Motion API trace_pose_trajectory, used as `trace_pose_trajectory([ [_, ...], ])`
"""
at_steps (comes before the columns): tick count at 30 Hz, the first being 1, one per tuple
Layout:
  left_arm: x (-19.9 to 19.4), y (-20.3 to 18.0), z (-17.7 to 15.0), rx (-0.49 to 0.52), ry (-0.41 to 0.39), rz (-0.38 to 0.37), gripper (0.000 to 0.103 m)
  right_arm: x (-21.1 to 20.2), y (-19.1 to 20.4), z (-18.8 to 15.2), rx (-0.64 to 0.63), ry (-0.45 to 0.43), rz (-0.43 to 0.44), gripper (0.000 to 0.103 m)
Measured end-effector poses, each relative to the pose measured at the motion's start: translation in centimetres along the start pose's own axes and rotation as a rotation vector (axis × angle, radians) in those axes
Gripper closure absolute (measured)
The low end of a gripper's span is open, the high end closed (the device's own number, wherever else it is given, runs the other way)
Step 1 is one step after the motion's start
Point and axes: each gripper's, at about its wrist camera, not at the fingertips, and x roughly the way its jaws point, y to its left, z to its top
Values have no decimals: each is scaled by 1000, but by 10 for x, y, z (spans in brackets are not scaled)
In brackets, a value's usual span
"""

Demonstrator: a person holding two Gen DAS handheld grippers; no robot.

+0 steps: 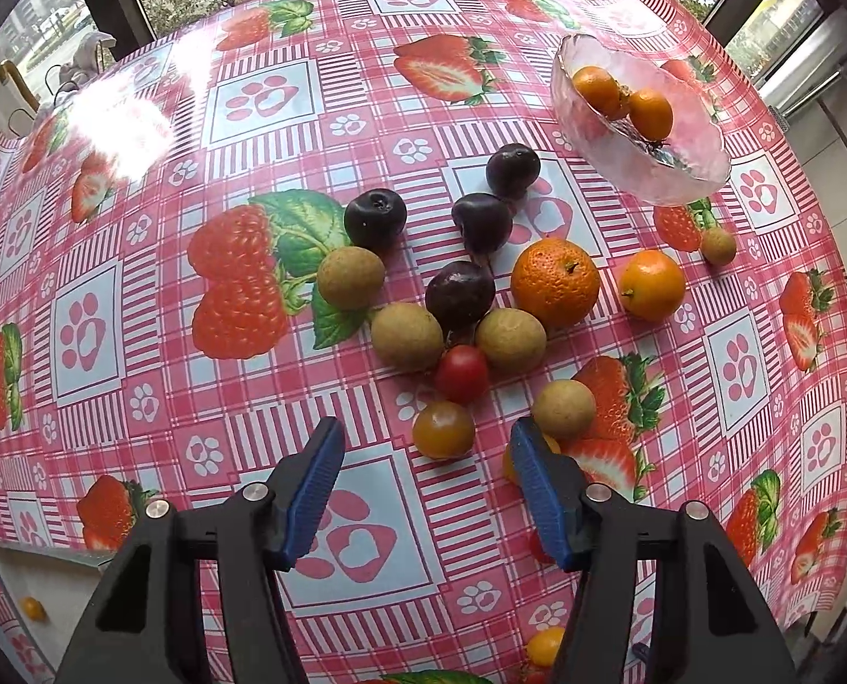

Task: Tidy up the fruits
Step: 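Grasp a brownish cherry tomato with the left tool while the right tool grasps a red one, then carry the brownish tomato in the left tool and red tomato in the right tool into the tray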

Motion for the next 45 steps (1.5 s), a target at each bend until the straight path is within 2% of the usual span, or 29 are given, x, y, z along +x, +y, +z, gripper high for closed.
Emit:
trace_pose_trajectory([
  [2, 0, -3, 0, 4, -2, -5, 51, 1, 4, 3, -24, -4, 5, 42],
  [4, 0, -5, 1, 6, -2, -21, 61, 1, 12, 3, -48, -2, 33, 58],
  [5, 0, -6, 2, 8, 3, -25, 70, 1, 18, 2, -60, 2, 39, 66],
  [6, -1, -6, 1, 10, 2, -27, 71, 2, 21, 1, -71, 5, 28, 79],
  [7, -1, -7, 1, 13, -1, -36, 72, 2, 24, -1, -70, 7, 36, 80],
  [8, -1, -8, -1, 17, 2, -37, 78, 2, 23, -1, -54, 6, 51, 80],
  [11, -3, -6, -6, 29, 1, -48, 81, -3, 12, -3, 9, 4, 94, 80],
  [14, -6, -4, -11, 38, -4, -73, 81, -7, -1, -6, 56, -1, 105, 80],
  [19, -12, -3, -24, 71, -8, -65, 81, -11, -15, -13, 150, 9, 137, 80],
  [28, -37, 13, -74, 66, 2, -81, 81, -13, -43, -28, 297, 17, 206, 80],
  [33, -51, 11, -107, 62, 12, -92, 81, -31, -74, -47, 364, 20, 234, 80],
  [41, -73, 23, -147, 45, 23, -105, 81, -46, -78, -54, 399, 33, 229, 80],
  [45, -85, 36, -162, 18, 22, -106, 81, -50, -60, -48, 374, 38, 224, 80],
])
